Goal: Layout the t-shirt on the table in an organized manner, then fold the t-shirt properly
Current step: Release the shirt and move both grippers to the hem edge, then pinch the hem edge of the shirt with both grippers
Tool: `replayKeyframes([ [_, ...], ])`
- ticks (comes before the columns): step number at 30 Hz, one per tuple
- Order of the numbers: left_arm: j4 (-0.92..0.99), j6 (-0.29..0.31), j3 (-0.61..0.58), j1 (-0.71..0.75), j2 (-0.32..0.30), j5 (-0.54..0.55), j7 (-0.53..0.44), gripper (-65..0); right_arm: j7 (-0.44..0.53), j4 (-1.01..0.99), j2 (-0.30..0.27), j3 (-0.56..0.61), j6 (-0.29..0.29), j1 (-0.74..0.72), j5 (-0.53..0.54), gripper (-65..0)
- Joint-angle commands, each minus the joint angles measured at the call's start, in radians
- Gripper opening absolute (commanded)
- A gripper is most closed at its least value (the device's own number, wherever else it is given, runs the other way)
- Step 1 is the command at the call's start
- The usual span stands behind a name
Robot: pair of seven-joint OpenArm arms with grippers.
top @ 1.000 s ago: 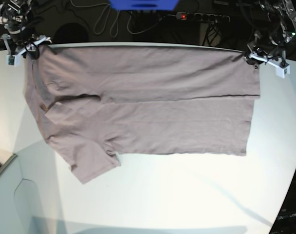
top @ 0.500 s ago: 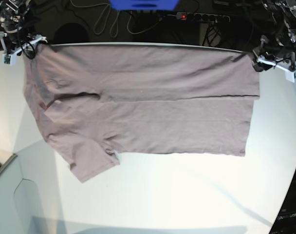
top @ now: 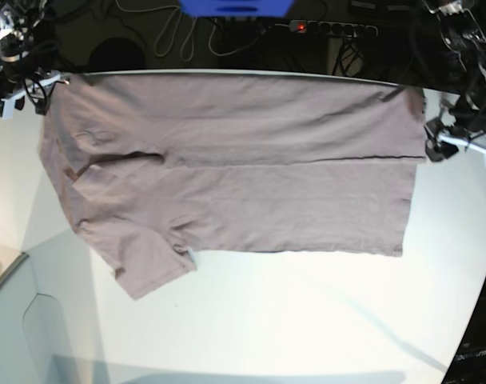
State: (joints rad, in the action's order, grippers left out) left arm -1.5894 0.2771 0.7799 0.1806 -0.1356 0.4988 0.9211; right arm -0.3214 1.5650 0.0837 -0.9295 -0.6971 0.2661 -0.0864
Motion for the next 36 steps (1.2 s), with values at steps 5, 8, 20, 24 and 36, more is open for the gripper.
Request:
replayKeyframes([
  [5, 0.067, 0.004, -0.007, -0.171, -0.025, 0.016, -0.017, -21.7, 0.023, 0.013, -0.054, 0.117, -0.001, -0.08, 0.017, -30.3],
  [8, 0.192, 0.004, -0.026, -0.29, -0.046, -0.041, -0.02, -21.7, 0.023, 0.013, -0.069, 0.177, -0.001, -0.135, -0.013, -30.2],
  [20, 0.91, 0.003, -0.323, -0.705, -0.095, -0.358, -0.44, -21.7, 0.023, -0.262, -0.072, 0.214, -0.001, -0.437, -0.281, -30.3],
  [24, 1.167, 0.003, -0.362, -0.806, -0.115, -0.378, -0.58, -21.7, 0.029, -0.318, -0.075, 0.218, -0.001, -0.46, -0.284, -30.2],
  [36, 1.233, -0.006, -0.428, -0.784, -0.114, -0.378, -0.69, -21.7, 0.031, -0.421, -0.141, 0.215, -0.001, -0.537, -0.284, -30.3],
])
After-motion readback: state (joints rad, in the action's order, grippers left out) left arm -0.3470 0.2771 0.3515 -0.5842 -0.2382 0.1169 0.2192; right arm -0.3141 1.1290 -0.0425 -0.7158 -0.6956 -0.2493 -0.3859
